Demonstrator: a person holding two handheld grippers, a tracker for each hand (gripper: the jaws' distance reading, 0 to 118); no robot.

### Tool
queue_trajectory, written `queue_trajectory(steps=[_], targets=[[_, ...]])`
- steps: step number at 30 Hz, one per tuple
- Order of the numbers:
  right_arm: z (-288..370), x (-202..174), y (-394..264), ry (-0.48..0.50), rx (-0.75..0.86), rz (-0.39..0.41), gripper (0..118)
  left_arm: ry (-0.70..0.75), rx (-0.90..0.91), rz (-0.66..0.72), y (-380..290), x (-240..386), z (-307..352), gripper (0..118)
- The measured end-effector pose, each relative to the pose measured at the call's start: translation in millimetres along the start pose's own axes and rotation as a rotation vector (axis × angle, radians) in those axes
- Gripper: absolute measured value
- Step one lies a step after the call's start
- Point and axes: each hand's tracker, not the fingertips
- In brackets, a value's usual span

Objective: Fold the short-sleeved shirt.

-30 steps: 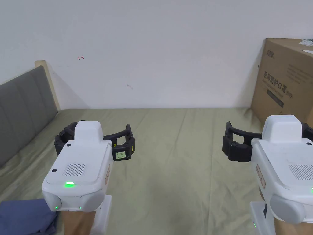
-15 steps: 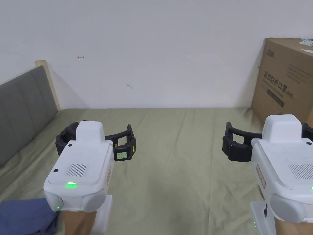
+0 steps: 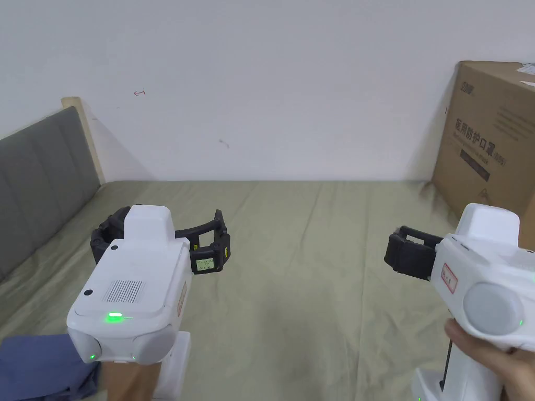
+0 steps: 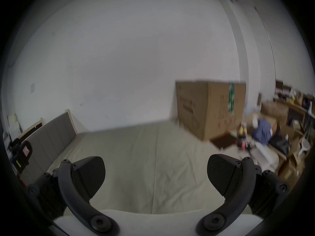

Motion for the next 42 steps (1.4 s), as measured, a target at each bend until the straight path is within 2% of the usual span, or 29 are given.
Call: queue_trajectory(steps=[2, 4, 7, 15, 22, 25, 28, 31, 36, 37, 39, 42], targets=[[-3.5, 1.8, 5.2, 0.004, -0.106, -0.029, 118, 0.002, -0.001, -0.001, 0.8, -0.3, 0.6, 118], [-4.1, 2.9, 7.4, 0.009, -0.142, -0.065, 118, 0.001, 0.007, 0.003, 1.5, -0.9, 0.7, 118], [-3.1, 3.0, 8.1, 0.01, -0.115, -0.077, 117, 0.003, 0.007, 0.01, 2.9, -1.6, -0.1, 118], [-0.2, -5.2, 11.7, -0.034, -0.079, -0.019, 117, 0.008, 0.008, 0.015, 3.6, -3.2, -1.3, 118], [-5.2, 1.3, 10.1, 0.002, -0.08, -0.049, 116, 0.007, 0.002, 0.011, 1.7, -4.6, -2.0, 118], [-5.7, -0.4, 10.5, 0.001, -0.087, -0.032, 117, 0.009, 0.003, 0.012, 0.8, -5.4, -2.0, 118], [-4.0, -4.1, 8.8, -0.014, -0.019, 0.019, 117, 0.008, 0.002, 0.017, 0.9, -6.0, -2.3, 118], [0.1, -5.2, 5.4, -0.011, 0.08, 0.037, 117, 0.009, 0.005, 0.016, 0.8, -6.2, -2.4, 118], [12.8, 1.5, -4.8, 0.115, 0.311, 0.025, 117, 0.008, 0.003, 0.018, 0.1, -6.4, -2.4, 118], [14.4, 0.8, -5.4, 0.125, 0.339, 0.06, 117, 0.007, 0.002, 0.018, -0.1, -6.4, -2.5, 118], [15.3, -1.2, -7.1, 0.113, 0.369, 0.115, 118, 0.009, 0.002, 0.02, -0.4, -6.3, -2.6, 118], [16.6, -5.0, -10.1, 0.085, 0.41, 0.137, 118, 0.009, 0.009, 0.022, -1.0, -6.1, -1.5, 118]])
